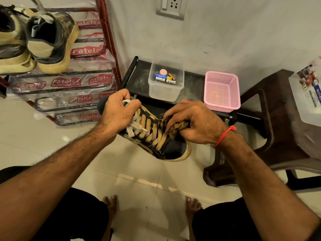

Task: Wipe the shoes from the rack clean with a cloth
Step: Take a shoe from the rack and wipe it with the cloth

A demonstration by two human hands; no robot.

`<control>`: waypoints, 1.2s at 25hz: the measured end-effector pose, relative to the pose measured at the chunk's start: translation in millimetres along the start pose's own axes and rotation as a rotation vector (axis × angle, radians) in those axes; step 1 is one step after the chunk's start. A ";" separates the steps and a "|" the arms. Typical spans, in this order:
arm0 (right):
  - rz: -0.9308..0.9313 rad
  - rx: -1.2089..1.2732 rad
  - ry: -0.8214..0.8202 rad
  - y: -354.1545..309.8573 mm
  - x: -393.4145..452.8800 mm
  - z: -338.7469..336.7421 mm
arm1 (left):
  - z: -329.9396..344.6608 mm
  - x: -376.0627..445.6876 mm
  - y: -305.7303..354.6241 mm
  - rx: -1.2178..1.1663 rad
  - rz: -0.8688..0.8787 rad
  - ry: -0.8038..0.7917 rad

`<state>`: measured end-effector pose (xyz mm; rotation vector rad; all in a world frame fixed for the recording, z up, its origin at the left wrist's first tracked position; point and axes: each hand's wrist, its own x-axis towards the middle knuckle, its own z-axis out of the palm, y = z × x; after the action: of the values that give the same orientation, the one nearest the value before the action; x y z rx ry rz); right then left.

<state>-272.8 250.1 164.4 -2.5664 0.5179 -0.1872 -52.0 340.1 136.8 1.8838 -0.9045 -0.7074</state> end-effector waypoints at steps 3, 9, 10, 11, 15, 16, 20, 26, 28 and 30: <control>-0.031 0.059 -0.026 -5.6 0.8 5.7 | -6.0 7.8 -2.1 -0.058 -0.035 0.011; -0.053 0.147 -0.064 -8.4 -9.5 15.2 | -24.5 19.0 -7.3 0.076 0.088 0.003; -0.054 0.176 0.034 -7.6 -7.4 14.9 | -23.7 18.4 -8.8 0.091 0.113 -0.030; -0.050 0.199 0.100 -7.5 -5.0 15.2 | -21.9 17.1 -9.8 0.088 0.132 -0.058; -0.035 0.173 -0.002 -11.7 -5.9 25.7 | -20.8 20.1 -11.1 0.082 0.174 -0.094; -0.038 0.125 -0.113 -13.7 -7.9 29.5 | -24.5 21.9 -13.2 0.093 0.172 -0.061; -0.041 0.157 -0.199 -14.4 -12.8 33.9 | -31.9 27.4 -17.1 0.160 0.236 -0.078; -0.025 0.226 0.113 -7.6 -7.2 43.9 | -24.7 15.7 -17.1 0.385 0.473 -0.391; -0.032 0.209 0.071 -7.9 -7.7 54.3 | -22.1 11.7 -20.4 0.621 0.620 -0.310; -0.034 0.227 0.075 -8.1 -4.5 60.2 | -18.6 8.9 -19.9 0.720 0.782 -0.140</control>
<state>-260.6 285.8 116.6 -2.3548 0.4536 -0.3361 -26.7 348.2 126.0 1.8210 -2.0228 -0.0095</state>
